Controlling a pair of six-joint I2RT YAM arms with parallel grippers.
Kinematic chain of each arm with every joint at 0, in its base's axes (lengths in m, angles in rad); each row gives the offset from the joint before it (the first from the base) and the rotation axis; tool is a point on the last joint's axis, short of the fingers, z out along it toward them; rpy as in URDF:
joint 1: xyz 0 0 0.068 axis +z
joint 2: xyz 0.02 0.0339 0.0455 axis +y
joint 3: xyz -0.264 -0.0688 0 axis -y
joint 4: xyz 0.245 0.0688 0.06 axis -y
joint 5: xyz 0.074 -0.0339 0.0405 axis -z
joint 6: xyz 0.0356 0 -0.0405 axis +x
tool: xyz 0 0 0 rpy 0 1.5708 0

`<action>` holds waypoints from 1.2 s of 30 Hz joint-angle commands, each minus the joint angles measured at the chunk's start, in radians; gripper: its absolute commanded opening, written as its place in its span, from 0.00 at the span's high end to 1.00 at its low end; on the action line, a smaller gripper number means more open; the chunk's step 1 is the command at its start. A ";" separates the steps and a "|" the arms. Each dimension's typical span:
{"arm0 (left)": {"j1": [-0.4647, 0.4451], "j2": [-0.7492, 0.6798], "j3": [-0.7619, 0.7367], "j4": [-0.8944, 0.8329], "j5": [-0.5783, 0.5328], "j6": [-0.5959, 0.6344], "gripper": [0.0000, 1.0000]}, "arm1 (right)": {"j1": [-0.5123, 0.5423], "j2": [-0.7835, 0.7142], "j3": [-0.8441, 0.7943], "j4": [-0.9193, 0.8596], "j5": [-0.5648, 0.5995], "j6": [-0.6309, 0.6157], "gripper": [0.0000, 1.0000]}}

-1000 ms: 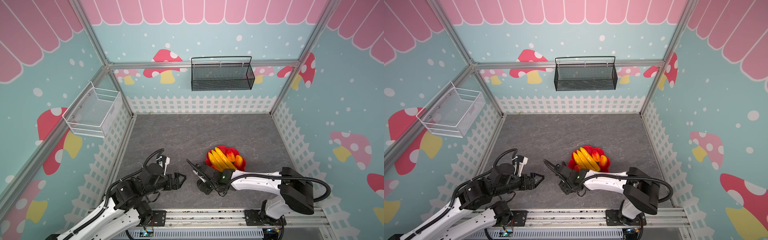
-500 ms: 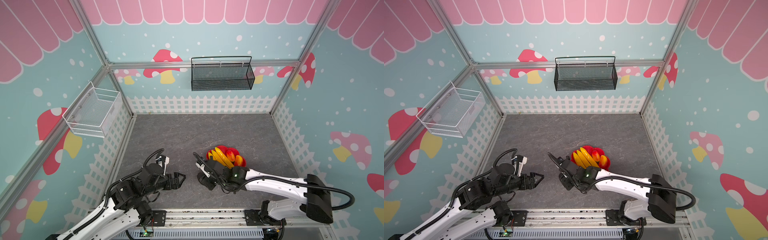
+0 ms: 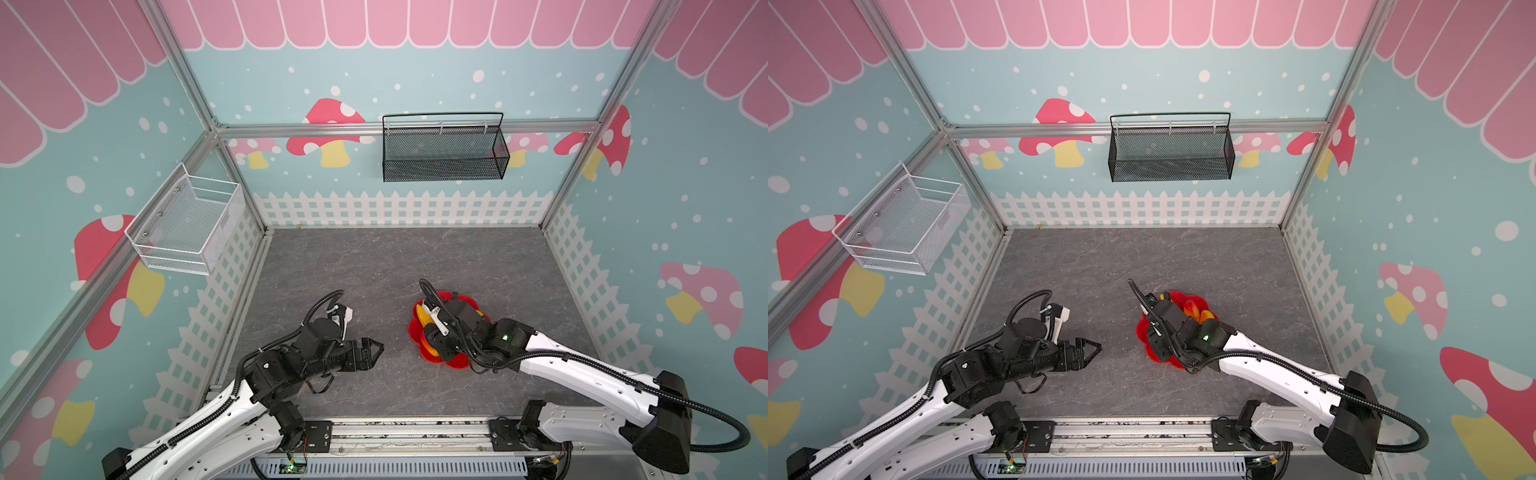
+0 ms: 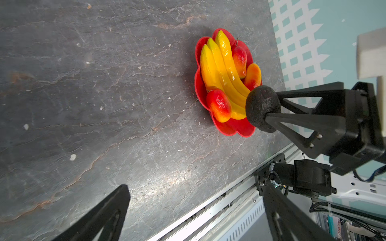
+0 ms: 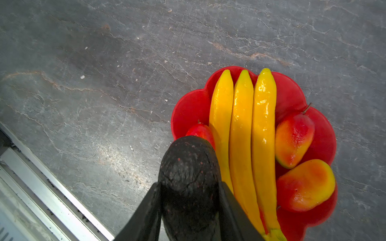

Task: Place and organize the fake fruits in the fruit bowl
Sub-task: 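Lower the avocado into the bowl near the bananas and release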

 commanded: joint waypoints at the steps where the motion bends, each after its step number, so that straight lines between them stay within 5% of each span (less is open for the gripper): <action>1: 0.005 0.012 -0.010 0.060 0.019 0.017 0.00 | -0.012 0.004 -0.004 -0.043 0.023 -0.011 0.58; 9: 0.006 0.034 -0.027 0.094 0.030 0.021 0.00 | -0.033 0.046 -0.044 -0.080 -0.009 0.114 0.58; 24: 0.015 0.063 -0.016 0.101 0.052 0.039 0.00 | -0.034 0.027 -0.128 -0.032 0.031 0.108 0.56; 36: 0.015 0.060 -0.013 0.101 0.054 0.037 0.00 | -0.032 0.020 -0.103 -0.024 0.044 0.085 0.39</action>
